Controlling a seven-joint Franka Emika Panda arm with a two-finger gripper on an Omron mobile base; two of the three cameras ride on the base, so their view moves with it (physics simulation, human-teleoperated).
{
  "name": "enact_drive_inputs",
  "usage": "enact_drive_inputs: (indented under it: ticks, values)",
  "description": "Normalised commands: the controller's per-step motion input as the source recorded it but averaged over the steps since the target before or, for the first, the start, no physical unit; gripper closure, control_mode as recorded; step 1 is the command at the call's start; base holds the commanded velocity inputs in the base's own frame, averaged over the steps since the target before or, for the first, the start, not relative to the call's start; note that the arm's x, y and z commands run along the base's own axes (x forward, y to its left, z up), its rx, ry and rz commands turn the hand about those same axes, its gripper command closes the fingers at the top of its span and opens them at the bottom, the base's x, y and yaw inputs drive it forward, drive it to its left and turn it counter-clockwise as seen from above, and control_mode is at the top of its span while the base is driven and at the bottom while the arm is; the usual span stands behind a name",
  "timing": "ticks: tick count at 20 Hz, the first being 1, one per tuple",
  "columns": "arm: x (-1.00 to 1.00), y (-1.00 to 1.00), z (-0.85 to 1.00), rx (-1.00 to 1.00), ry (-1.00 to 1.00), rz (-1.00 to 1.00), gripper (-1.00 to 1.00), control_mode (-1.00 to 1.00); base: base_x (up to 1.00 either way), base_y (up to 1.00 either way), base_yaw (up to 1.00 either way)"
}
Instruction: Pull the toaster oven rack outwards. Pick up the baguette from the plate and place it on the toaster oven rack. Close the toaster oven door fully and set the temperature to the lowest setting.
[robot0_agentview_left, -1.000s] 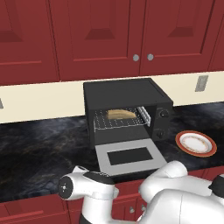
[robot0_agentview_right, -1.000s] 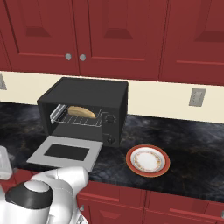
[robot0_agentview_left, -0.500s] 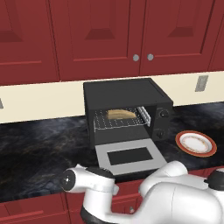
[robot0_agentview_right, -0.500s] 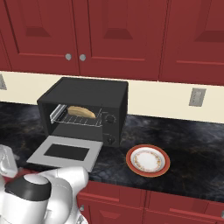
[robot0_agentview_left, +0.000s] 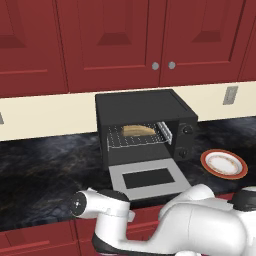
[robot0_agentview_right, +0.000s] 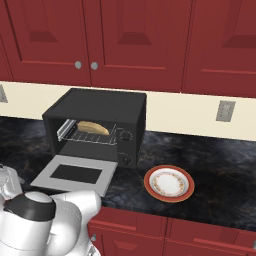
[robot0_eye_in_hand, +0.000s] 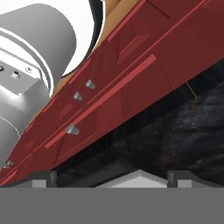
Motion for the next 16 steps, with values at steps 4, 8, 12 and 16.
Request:
enact_drive_inputs:
  ticks: [4,8,12,16]
  values:
    - [0.05,0.0,-0.13,-0.01,0.0,0.0,-1.0,-1.0,0.0,0.0,0.0]
    - [0.07,0.0,-0.14,-0.03,0.0,0.0,-1.0,-1.0,0.0,0.0,0.0]
    - [0.05,0.0,-0.12,-0.07,0.0,0.0,-1.0,-1.0,0.0,0.0,0.0]
    - [0.04,0.0,-0.1,-0.08,0.0,0.0,-1.0,-1.0,0.0,0.0,0.0]
